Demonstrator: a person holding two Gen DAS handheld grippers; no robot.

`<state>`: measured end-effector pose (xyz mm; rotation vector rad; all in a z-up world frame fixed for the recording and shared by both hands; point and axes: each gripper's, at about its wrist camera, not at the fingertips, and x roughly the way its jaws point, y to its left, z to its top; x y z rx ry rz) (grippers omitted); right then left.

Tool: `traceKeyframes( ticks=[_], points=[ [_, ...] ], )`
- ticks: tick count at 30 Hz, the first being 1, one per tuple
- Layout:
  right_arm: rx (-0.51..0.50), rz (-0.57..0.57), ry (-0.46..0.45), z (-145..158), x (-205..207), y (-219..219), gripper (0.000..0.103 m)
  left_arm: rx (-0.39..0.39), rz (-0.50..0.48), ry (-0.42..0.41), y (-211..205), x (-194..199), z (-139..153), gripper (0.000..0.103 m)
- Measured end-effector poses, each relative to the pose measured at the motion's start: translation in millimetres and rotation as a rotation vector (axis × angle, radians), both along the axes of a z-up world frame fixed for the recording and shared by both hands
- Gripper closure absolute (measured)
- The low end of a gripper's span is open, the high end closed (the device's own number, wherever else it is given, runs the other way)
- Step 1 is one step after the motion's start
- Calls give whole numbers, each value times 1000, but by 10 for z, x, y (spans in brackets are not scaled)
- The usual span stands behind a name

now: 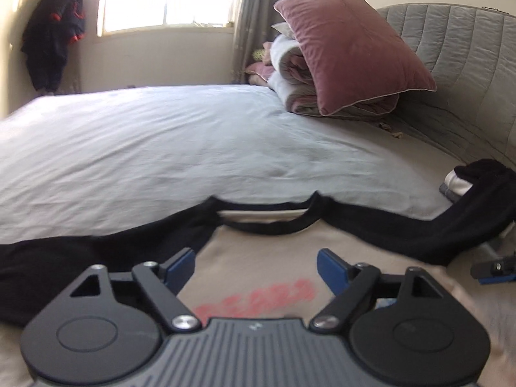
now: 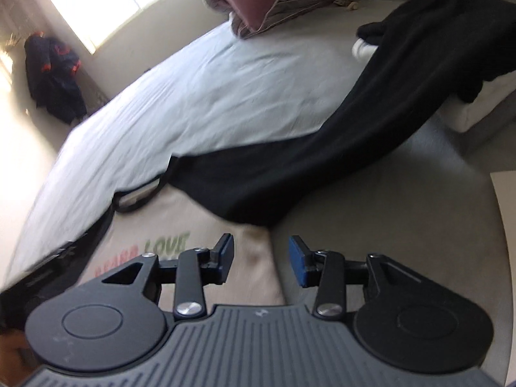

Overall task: Fold clothes
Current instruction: 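Lay the black sleeve flat beside the sweatshirt and open both grippers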

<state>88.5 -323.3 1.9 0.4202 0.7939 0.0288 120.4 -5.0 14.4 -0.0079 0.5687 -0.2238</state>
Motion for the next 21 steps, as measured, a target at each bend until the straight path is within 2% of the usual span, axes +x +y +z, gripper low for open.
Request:
traceKeyframes(
  ticks=[3, 8, 9, 12, 14, 19, 21],
  points=[
    [-100, 7, -44, -99, -81, 254, 60, -41, 48, 3, 252, -170, -101, 16],
    [-178, 29, -129, -382, -255, 509, 58, -221, 66, 16, 581, -531, -353, 16],
    [-188, 25, -146, -439, -307, 532, 58, -235, 53, 31, 604, -596, -414, 16],
    [-230, 49, -202, -519, -460, 553, 57, -212, 31, 60, 619, -781, -558, 16],
    [-233, 53, -219, -530, -542, 537, 56, -202, 21, 27, 665, -942, -576, 14],
    [-204, 44, -260, -591, -783, 462, 55, -313, 35, 15, 914, -1185, -604, 12],
    [-191, 33, -272, -603, -887, 444, 54, -330, 46, 17, 948, -1231, -594, 11]
  ],
)
